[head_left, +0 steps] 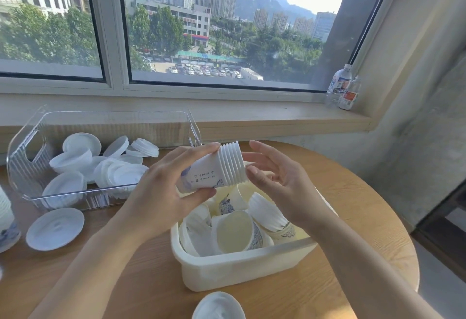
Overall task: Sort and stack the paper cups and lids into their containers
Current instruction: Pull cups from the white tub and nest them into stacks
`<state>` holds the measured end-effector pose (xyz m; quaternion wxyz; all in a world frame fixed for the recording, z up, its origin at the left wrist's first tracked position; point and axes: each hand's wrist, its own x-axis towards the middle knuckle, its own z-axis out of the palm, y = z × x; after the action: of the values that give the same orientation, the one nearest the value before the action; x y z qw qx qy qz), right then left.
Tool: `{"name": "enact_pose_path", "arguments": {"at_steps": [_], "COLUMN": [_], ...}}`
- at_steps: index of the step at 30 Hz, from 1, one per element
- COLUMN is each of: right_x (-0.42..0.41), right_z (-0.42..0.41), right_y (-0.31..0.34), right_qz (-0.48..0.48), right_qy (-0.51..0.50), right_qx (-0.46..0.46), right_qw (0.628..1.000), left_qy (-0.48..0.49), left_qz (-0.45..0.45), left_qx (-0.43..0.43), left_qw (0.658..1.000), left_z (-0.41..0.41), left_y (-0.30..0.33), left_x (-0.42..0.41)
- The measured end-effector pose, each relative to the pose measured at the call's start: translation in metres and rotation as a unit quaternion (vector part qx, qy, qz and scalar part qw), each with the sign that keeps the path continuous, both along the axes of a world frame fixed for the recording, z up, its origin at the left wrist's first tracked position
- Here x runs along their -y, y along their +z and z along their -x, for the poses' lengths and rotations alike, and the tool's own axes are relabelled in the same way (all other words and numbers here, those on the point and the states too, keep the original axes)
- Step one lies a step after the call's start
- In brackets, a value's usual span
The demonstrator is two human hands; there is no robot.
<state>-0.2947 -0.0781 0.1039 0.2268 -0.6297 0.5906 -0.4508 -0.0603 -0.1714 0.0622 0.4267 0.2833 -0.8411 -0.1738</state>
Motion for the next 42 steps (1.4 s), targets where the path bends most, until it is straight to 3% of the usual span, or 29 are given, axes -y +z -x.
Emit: {"name": "enact_pose_path", "arguments": {"at_steps": [8,14,22,24,28,33,42], "right_x": [-0.010,-0.030,-0.036,-0.041,-0.052,-0.043,-0.027], "right_z": [0.009,0.019,0.037,0.046,0.063,0.058,0.028], "right_y": [0.012,0.010,0.014,0.012,0.010,0.002,-0.002], "right_qz": [-0.032,-0.159,-0.116,-0.092,-0.020,0.077,0.066], "right_qy": [-0.015,0.151,0.127,0.108,0.010,-0.102,-0.070], "right_qx": [-0.110,-0.212,-0.240,-0.220,-0.091,0.051,0.070], "right_qw": [0.993,0.953,0.955,0.965,0.996,0.990,0.993], "left_qy": [0.020,0.004,-0.010,-0.008,-0.012,-0.009,-0.021], "left_qz": [-0.009,-0.030,-0.040,-0.041,-0.039,-0.032,-0.026], "left_qx": [-0.008,-0.005,-0.007,-0.007,-0.008,0.003,0.013], "left_qw": [1.000,1.000,0.999,0.999,0.999,0.999,0.999], "left_z": [0.000,0.001,0.000,0.000,0.000,0.001,0.001], "left_y": [-0.001,-0.003,-0.001,-0.001,-0.001,0.001,0.001], "left_x": [0.001,0.001,-0.001,-0.001,-0.001,-0.002,-0.002]}}
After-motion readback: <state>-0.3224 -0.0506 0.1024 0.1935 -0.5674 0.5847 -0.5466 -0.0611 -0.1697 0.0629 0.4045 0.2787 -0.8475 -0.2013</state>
